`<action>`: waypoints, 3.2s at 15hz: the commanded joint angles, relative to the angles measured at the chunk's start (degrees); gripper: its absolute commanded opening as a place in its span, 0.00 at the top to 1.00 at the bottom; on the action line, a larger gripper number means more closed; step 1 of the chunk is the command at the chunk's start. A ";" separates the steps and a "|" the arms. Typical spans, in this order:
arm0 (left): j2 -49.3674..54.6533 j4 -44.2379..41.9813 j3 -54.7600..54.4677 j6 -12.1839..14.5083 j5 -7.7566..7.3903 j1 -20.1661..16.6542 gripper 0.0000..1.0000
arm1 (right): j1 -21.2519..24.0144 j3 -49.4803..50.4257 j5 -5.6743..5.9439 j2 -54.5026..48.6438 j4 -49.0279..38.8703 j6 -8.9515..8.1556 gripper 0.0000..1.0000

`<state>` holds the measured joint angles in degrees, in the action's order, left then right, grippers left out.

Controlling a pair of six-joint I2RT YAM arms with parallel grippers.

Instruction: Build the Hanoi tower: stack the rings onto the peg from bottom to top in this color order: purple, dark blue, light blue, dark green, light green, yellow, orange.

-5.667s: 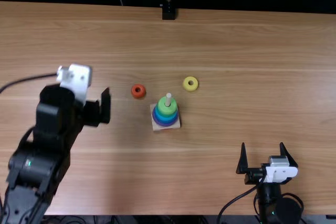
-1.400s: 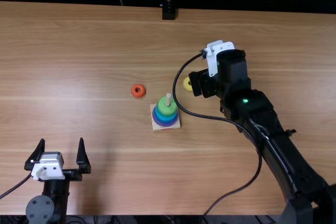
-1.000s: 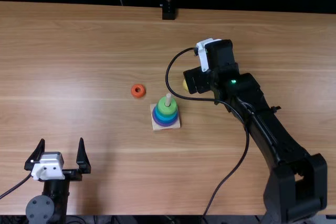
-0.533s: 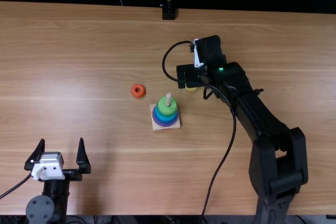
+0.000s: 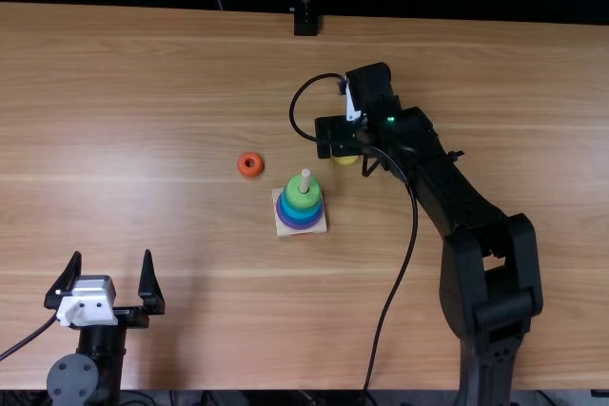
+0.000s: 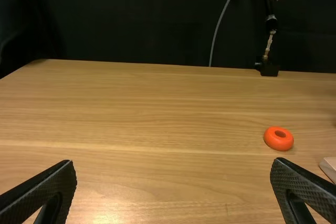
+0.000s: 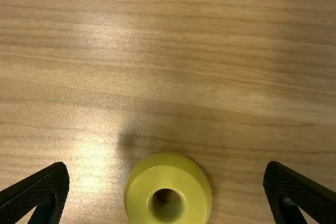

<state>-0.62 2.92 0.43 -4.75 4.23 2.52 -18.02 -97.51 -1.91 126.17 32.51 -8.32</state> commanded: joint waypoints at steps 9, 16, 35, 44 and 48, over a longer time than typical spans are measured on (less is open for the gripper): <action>0.62 2.25 -0.43 0.01 0.73 -0.50 0.00 | 0.09 -7.43 -0.20 4.17 7.52 -1.07 0.00; 0.62 2.14 -0.43 0.01 0.73 -0.50 0.00 | 0.09 -13.32 -0.09 7.78 16.17 -1.07 0.00; 0.62 2.25 -0.43 0.01 0.73 -0.50 0.00 | -0.52 -14.28 0.22 9.45 20.18 -0.54 0.09; 0.62 2.14 -0.43 0.01 0.73 -0.50 0.00 | -0.52 -17.97 0.12 12.26 20.39 -1.07 0.20; 0.62 2.25 -0.43 0.01 0.73 -0.50 0.00 | -0.61 -17.53 0.01 12.26 20.39 -0.44 1.00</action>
<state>-0.62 2.94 0.40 -4.75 4.23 2.50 -18.02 -113.99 -1.76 136.88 52.80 -8.93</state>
